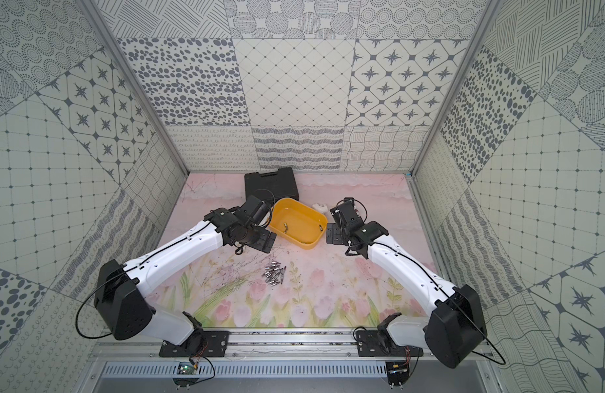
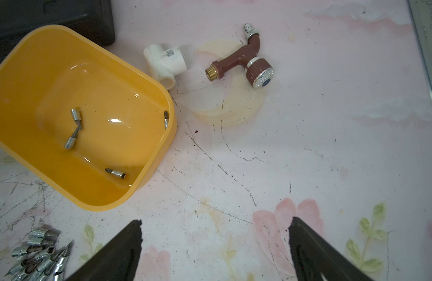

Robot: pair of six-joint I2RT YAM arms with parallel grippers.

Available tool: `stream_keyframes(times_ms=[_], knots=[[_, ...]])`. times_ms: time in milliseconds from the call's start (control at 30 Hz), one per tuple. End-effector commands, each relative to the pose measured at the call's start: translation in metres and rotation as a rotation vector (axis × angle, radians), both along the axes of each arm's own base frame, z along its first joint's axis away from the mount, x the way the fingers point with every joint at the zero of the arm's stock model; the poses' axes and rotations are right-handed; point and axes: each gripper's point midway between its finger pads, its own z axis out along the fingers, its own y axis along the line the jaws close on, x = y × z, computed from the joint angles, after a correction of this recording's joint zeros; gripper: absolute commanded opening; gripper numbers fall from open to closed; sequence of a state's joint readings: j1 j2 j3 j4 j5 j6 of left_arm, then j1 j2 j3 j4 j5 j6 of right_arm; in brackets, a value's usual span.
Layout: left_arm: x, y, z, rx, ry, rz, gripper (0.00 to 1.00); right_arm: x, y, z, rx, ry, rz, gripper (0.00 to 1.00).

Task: Put the bit on the desktop into the storage box
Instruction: Pick up the screwdriver bit from the center of the board.

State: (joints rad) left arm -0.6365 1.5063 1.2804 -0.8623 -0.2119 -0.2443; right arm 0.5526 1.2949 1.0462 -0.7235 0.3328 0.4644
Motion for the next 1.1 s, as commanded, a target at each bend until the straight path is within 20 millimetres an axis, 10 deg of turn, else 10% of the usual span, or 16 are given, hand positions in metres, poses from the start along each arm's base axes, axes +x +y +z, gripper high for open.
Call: stream_keyframes(times_ms=[0,1067], knots=[[-0.032,0.001,-0.016,0.022,0.102,0.007,0.94,0.007,0.003,0.013,0.035,-0.044,-0.003,0.97],[-0.076,-0.066,-0.085,-0.014,0.361,-0.076,0.54,0.008,0.007,-0.001,0.038,-0.012,-0.005,0.97]])
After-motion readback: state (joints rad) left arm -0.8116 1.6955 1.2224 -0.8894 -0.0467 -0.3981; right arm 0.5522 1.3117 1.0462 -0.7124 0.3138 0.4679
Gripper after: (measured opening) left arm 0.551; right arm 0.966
